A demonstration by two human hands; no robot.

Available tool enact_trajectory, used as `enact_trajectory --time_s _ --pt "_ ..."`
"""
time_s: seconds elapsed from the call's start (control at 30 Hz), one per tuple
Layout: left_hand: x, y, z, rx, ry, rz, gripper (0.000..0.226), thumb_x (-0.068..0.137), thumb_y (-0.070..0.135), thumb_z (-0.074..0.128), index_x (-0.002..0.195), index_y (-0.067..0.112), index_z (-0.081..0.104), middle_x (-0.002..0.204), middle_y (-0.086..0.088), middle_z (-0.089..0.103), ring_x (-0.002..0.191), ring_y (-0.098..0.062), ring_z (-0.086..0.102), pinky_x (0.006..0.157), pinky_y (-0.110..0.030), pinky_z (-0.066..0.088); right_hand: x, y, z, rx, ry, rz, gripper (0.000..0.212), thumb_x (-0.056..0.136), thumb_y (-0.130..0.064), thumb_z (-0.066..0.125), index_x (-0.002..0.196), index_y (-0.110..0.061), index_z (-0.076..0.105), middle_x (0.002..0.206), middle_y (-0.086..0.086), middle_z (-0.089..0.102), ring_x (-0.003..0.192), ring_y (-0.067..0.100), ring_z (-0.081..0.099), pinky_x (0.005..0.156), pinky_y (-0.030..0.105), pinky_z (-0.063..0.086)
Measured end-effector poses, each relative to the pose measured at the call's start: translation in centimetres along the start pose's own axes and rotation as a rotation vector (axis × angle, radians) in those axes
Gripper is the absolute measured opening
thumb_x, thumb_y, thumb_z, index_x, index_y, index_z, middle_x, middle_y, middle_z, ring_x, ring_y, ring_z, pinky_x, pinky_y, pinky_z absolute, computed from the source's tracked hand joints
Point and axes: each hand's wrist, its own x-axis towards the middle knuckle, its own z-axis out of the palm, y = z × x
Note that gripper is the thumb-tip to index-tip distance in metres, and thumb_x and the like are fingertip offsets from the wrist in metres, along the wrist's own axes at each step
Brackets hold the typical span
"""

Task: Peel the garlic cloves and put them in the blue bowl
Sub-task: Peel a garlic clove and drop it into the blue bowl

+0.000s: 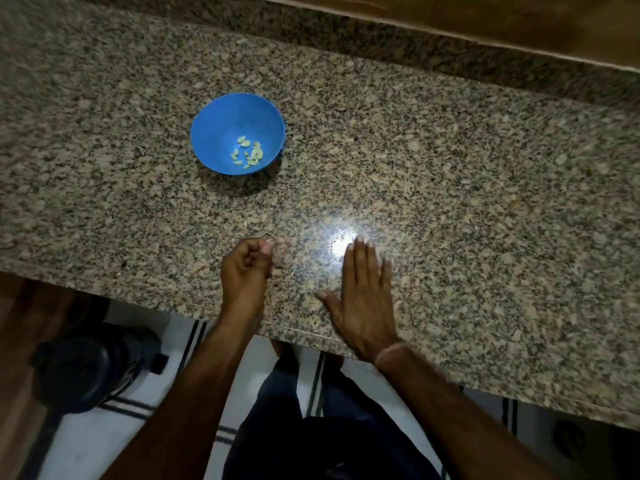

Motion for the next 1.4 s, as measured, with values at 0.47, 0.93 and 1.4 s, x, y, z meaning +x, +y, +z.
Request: enact_trajectory --time_s 0.47,0.93,1.4 --pt "-1.9 -0.8 -1.3 -0.602 0.012 -0.32 0.023 0.1 -0.007 0.05 0.087 0.011 0.057 0.099 -0.006 0.072 0.07 -0.004 0.069 0.066 -0.017 0.057 -0.1 3.7 -1.6 -0.009 -0.043 -0.033 0.089 0.107 -0.069 0.014 0.164 -0.009 -0.017 0.171 0.009 -0.028 0.158 0.024 -0.027 0.129 0.057 -0.003" --pt "-3.1 -1.0 -3.6 -0.647 0.137 -0.36 0.029 0.112 0.028 0.041 0.091 0.014 0.056 0.073 0.002 0.05 0.059 -0.007 0.046 0.053 -0.017 0.046 8.3 -1.3 -1.2 -0.023 -0.033 -0.288 0.084 0.107 -0.067 0.015 0.166 -0.013 -0.011 0.173 0.009 -0.019 0.16 0.024 -0.021 0.129 0.053 -0.012" --pt "-3.9 -1.3 -4.1 -0.764 0.165 -0.452 0.024 0.11 0.014 0.042 0.087 0.016 0.048 0.072 0.0 0.049 0.057 -0.009 0.044 0.048 -0.018 0.041 1.7 0.1 -1.5 -0.057 -0.073 -0.322 0.09 0.105 -0.069 0.019 0.164 -0.011 -0.017 0.171 0.01 -0.026 0.158 0.022 -0.025 0.13 0.052 -0.006"
